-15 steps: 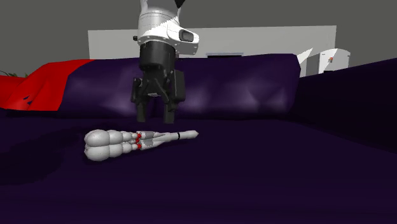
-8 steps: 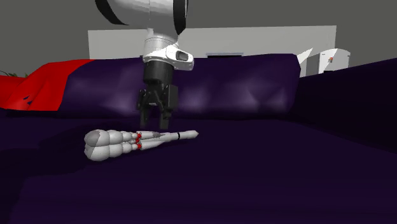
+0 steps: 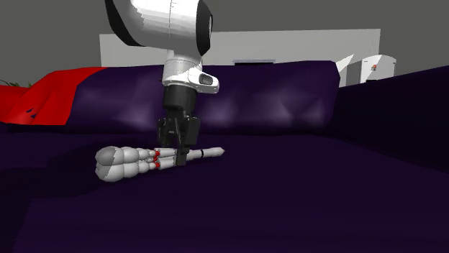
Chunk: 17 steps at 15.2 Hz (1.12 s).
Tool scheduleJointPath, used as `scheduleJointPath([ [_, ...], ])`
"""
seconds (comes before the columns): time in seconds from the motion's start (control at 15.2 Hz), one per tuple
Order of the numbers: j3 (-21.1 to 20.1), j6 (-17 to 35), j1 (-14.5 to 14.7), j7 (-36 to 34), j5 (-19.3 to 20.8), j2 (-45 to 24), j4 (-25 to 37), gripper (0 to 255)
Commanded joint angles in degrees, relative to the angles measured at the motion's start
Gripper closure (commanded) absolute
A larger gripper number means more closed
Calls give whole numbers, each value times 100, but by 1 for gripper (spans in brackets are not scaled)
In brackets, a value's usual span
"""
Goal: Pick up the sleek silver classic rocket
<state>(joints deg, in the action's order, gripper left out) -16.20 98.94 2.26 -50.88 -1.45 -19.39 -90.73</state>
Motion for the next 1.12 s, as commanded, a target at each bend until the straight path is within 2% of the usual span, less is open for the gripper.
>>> scheduleJointPath([
  [0.0, 1, 16, -2, 4, 0, 0, -15, 255],
  [0.53, -2, 9, 5, -6, 2, -10, 3, 255],
  [1.06, -16, -576, 13, -44, -15, 58, 524, 255],
])
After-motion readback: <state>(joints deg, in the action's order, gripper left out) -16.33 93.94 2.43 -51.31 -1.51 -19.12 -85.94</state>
